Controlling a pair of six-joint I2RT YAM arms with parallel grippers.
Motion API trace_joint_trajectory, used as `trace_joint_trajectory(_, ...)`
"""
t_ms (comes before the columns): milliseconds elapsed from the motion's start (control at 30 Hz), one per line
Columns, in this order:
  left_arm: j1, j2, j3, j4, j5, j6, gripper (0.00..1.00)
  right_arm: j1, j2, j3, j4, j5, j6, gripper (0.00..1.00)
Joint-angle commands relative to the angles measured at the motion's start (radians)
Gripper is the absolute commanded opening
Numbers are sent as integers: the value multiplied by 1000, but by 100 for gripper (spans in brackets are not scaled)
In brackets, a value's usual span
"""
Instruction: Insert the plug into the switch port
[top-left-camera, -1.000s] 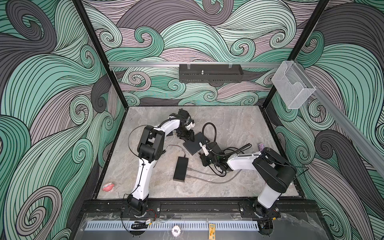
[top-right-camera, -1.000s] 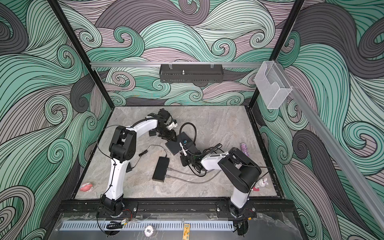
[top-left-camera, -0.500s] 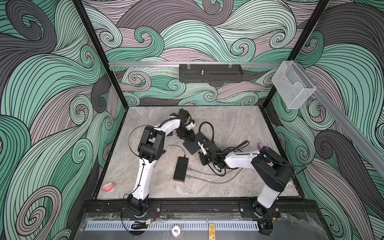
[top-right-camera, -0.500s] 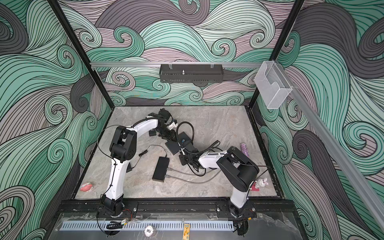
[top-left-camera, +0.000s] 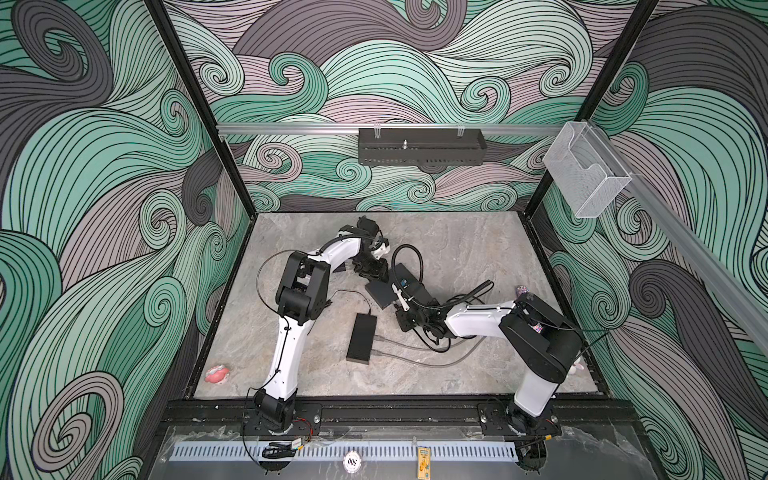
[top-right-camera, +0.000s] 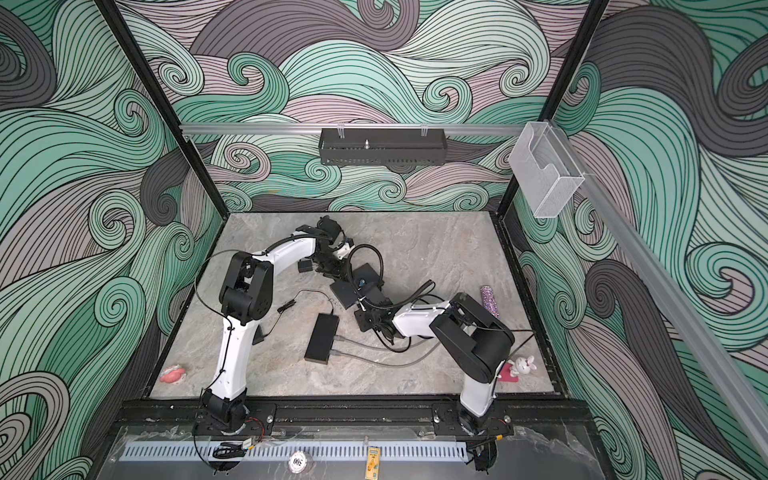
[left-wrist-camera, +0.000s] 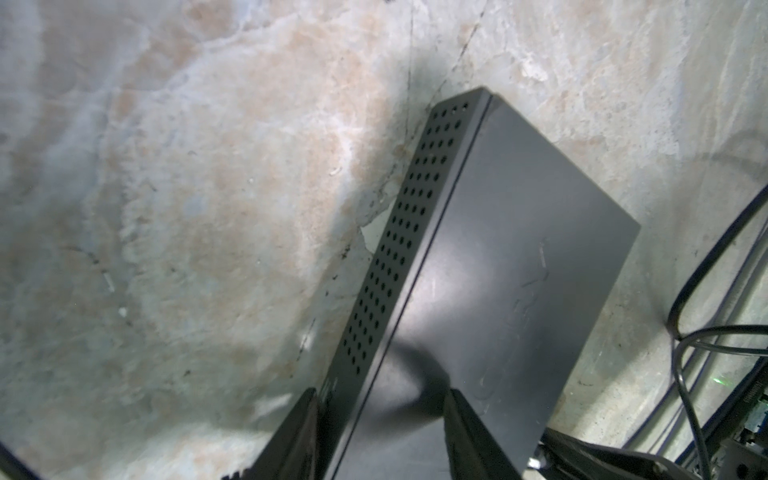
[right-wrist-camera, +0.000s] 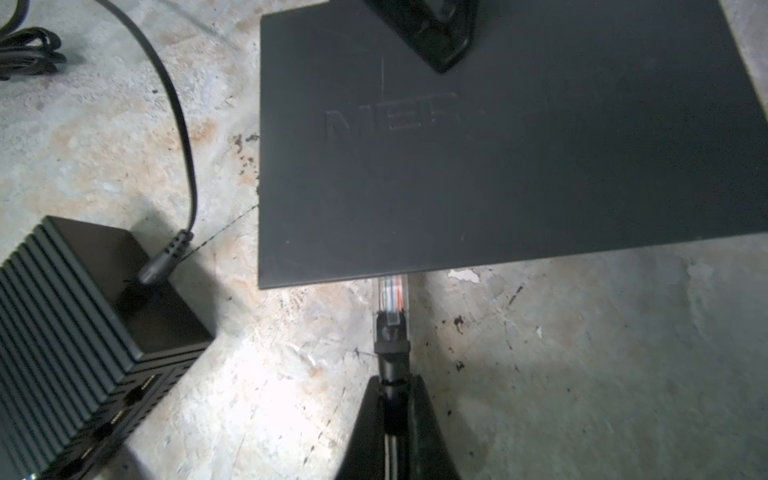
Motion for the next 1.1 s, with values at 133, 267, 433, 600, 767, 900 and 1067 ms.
trace_joint_trajectory(133,-13,50,5,-65,-7,17,47,20,38,24,20,106,-31,0)
trace_joint_trajectory(267,-19,55,1,-75,-1,22,46,21,66,43,27,94,-75,0)
trace_joint_trajectory(433,-22,49,-16,-76,1,27,46,21,88,75,-7,44,-105,0)
trace_joint_trajectory(600,-27,50,-19,-77,3,28,46,21,114,125,-85,27,-90,0)
trace_joint_trajectory(767,-29,50,-21,-79,10,28,46,21,131,156,-110,44,-55,0)
trace_joint_trajectory(900,-29,56,-23,-82,14,30,46,21,137,161,-80,58,-23,0)
trace_joint_trajectory(1067,-30,56,-28,-82,18,30,46,19,147,189,-135,173,57,0)
